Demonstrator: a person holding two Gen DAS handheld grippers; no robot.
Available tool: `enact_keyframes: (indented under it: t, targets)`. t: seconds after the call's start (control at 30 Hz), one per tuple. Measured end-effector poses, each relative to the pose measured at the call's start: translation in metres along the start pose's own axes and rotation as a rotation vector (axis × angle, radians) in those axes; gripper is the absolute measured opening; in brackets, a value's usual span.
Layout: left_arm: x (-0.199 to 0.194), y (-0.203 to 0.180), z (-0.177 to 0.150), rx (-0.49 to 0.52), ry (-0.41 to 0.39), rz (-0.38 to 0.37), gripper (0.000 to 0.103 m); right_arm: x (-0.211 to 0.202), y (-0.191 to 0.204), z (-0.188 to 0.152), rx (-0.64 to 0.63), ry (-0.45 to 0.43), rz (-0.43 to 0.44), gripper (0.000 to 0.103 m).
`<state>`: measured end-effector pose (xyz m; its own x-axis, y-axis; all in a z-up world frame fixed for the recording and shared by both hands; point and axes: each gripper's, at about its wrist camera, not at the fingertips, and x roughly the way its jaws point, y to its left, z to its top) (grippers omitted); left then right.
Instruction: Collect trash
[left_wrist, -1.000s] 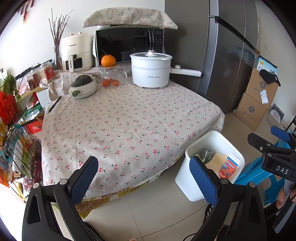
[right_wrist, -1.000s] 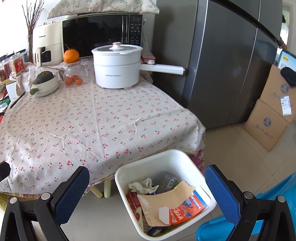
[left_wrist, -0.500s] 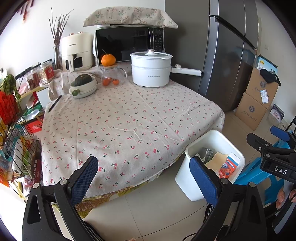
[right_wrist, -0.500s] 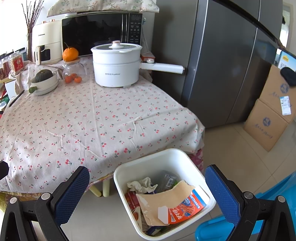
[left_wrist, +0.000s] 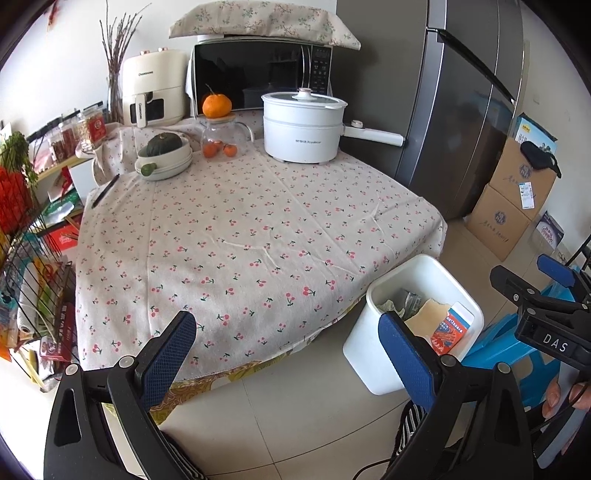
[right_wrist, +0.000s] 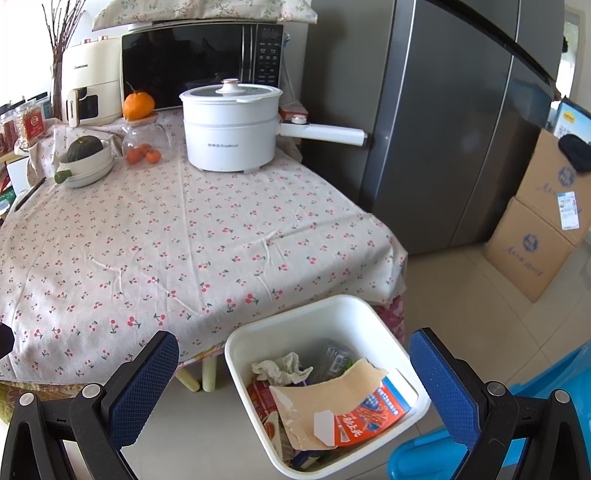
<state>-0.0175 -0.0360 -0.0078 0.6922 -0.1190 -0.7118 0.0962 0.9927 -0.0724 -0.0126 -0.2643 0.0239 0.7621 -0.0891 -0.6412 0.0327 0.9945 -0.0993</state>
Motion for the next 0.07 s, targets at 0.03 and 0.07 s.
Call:
enact_keyframes:
  t: [0.03, 0.07]
  targets:
    - [0.0015, 0.0021, 0.0, -0.013, 0.011, -0.007, 0.1, 0.0, 0.0005, -0.0003, -0.001, 0.001, 0.0, 0.102]
    - [0.0029, 0.0046, 0.0008, -0.023, 0.023, -0.017, 0.1, 0.0002, 0.0011, -0.0005, -0.003, 0.001, 0.001, 0.102]
